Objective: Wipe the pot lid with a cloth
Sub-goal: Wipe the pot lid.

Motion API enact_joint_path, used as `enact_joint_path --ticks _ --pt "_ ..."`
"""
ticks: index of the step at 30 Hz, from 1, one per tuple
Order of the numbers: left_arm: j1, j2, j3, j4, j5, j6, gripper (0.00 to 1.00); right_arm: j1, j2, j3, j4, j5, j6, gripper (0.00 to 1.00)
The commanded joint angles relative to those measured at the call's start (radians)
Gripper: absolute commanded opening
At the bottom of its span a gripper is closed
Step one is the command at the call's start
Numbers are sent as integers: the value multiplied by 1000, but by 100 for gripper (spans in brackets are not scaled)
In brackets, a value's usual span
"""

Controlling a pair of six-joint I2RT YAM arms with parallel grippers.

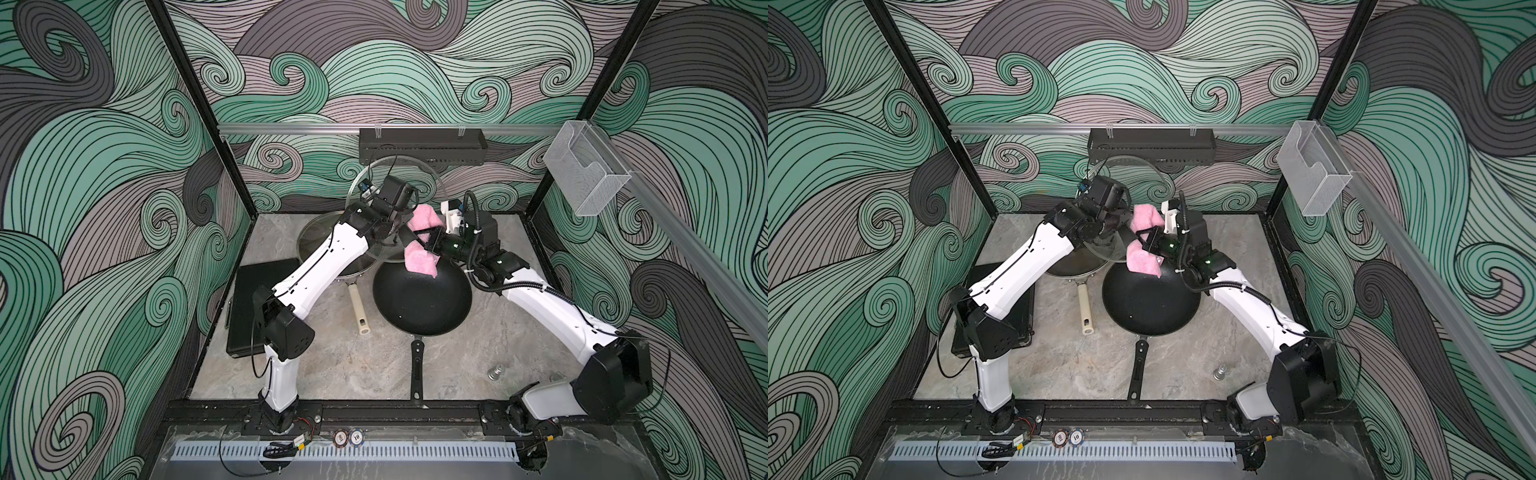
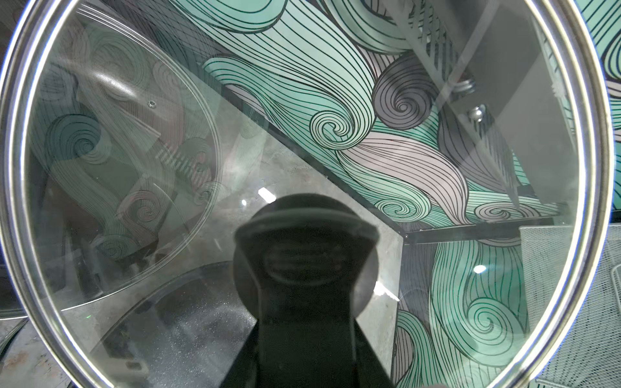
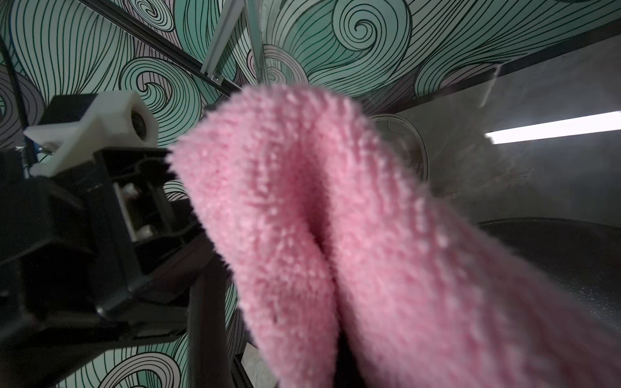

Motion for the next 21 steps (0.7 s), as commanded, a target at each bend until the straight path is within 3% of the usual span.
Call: enact_joint_path --ticks 1,6,10,16,21 --pt "0 -79 22 139 -33 16 0 -42 11 88 -54 17 -70 0" --pt "-3 -119 -73 264 110 191 0 -125 68 203 -107 -50 -102 0" --pt "-23 -126 -59 229 119 367 0 -166 128 325 -208 -73 -143 0" --pt "-16 -115 -25 135 87 212 0 -175 216 442 -239 -110 -141 0" --pt "6 -110 3 132 -31 -60 0 -134 166 328 -99 -94 -61 0"
